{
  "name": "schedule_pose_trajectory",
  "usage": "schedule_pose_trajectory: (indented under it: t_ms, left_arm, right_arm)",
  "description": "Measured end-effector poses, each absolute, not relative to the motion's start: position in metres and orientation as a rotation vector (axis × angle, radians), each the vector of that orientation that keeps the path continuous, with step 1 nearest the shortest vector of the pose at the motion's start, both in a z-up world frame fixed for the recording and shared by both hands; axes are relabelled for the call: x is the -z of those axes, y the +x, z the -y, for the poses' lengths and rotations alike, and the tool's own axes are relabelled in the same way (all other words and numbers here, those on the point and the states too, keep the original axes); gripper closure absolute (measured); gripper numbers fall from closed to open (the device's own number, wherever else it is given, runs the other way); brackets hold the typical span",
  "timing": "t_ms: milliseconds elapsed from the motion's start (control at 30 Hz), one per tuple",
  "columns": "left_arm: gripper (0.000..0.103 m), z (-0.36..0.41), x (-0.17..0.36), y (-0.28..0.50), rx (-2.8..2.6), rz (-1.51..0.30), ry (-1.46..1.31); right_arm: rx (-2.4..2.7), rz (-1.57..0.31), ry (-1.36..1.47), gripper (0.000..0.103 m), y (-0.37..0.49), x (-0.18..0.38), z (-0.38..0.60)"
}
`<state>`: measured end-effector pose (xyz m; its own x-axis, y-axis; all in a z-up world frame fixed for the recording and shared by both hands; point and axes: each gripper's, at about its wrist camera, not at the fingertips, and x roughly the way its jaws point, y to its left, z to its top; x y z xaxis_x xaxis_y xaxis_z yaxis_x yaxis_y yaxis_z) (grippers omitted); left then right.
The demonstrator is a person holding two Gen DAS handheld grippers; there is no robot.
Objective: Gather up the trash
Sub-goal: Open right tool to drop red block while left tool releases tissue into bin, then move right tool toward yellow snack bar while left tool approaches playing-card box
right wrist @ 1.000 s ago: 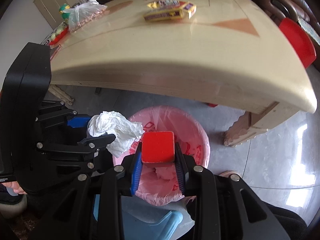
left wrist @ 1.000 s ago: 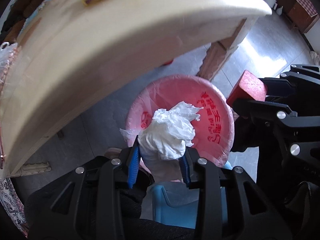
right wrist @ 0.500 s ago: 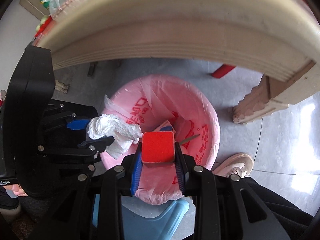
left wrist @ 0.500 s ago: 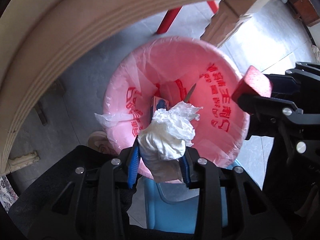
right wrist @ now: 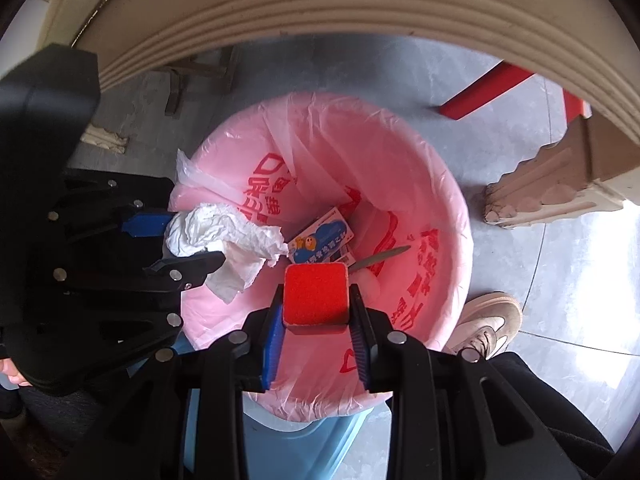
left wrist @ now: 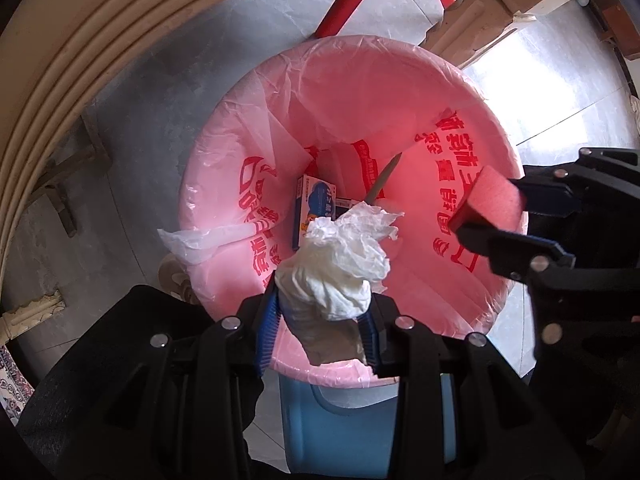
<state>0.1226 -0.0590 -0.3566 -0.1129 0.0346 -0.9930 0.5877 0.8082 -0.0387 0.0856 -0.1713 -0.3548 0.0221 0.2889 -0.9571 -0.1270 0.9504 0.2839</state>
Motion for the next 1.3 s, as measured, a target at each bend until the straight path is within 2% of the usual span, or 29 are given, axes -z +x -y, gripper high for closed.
schedule_pose_trajectory:
  t_ms: [267,333,433,567,1100,1300]
  left_arm:
    - [0.069,0.058,0.360,0.126,0.502,-1.638,0.493]
    - [0.063,0.058,0.360,0.126,0.496,-1.637,0.503]
    - [0.047,0.059,0.361,0.128,0.481,-1.645,0.517]
    - [0.041,0.055,0.362,0.130,0.458,-1.651,0.523]
    - [0.039,0.054,0.356,0.128,0.454,-1.637,0.520]
    - [0.039,0.049,0.336,0.122,0.477,-1.607,0.516]
  right_arm:
    - [-0.327,-1.525,0.130,0.073,0.087,0.359,0.169]
    - [-0.328,-1.526,0.127,0.072,0.086,0.359,0.169]
    - [-0.320,-1.523,0.134,0.064,0.087,0.359,0.171]
    - [-0.287,-1.513,0.145,0.047,0.088,0.358,0.176]
    - [-0.297,-1.497,0.145,0.046,0.087,0.354,0.177]
    - [-0.330,-1.477,0.170,0.046,0.081,0.341,0.178]
